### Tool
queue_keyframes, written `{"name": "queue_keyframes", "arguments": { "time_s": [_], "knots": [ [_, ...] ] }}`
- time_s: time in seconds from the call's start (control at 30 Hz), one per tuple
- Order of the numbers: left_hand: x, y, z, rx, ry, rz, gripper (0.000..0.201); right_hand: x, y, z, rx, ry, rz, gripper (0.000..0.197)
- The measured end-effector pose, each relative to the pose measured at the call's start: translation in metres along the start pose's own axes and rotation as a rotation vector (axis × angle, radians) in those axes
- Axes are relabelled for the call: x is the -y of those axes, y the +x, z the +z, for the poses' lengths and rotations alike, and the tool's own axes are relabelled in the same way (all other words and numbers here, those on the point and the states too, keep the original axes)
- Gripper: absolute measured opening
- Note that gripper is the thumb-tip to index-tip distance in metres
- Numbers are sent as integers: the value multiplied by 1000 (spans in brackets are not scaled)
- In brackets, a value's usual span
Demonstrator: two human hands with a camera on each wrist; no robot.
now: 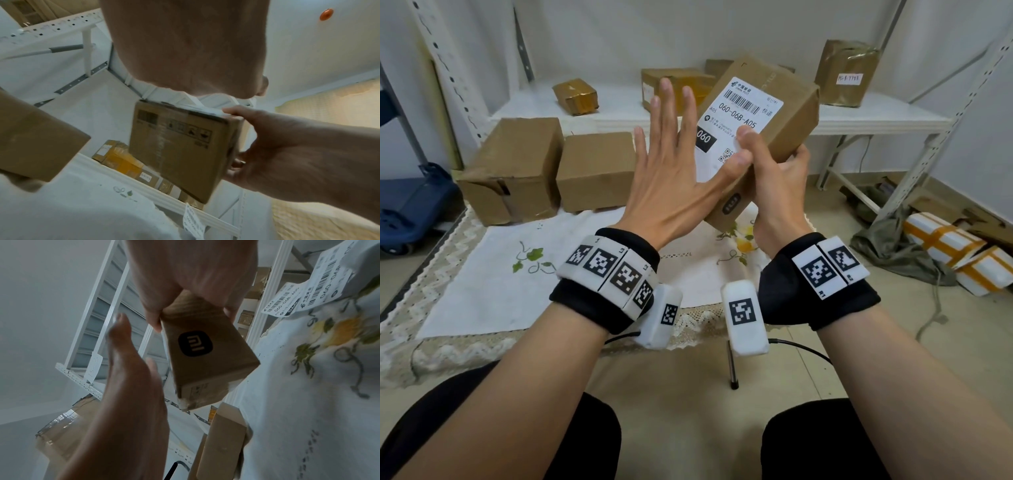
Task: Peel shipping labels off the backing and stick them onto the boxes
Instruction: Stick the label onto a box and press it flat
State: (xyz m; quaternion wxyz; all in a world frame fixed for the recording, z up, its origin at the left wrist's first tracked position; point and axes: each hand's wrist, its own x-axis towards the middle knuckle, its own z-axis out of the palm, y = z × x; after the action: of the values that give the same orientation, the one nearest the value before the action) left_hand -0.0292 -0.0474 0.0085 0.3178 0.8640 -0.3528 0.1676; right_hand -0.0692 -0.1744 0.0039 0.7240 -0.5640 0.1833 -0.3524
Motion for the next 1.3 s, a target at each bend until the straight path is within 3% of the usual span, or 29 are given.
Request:
{"name": "queue_keyframes", "arguments": {
  "time_s": [0.23,0.37,0.53,0.7,0.87,1.17,1.3],
  "knots": [
    [-12,1,-2,1,46,27,103,5,-4,4,52,85,22,86],
    [-4,4,-7,-26,58,12,103,10,-7,3,49,59,0,84],
    [17,5,-13,-44,47,-50,101,9,-9,-2,97,61,0,66],
    [29,5,-16,-27,4,-110,103,8,-9,-1,93,27,-3,79],
    [8,1,-11,-3,55,29,104,4,-10,2,99,21,-5,88],
    [15,3,-11,-36,59,20,98,8,-12,-3,143,37,-19,70],
    [28,5,-15,-34,37,-34,101,8,-11,-4,156,-1,-20,79]
  ]
}}
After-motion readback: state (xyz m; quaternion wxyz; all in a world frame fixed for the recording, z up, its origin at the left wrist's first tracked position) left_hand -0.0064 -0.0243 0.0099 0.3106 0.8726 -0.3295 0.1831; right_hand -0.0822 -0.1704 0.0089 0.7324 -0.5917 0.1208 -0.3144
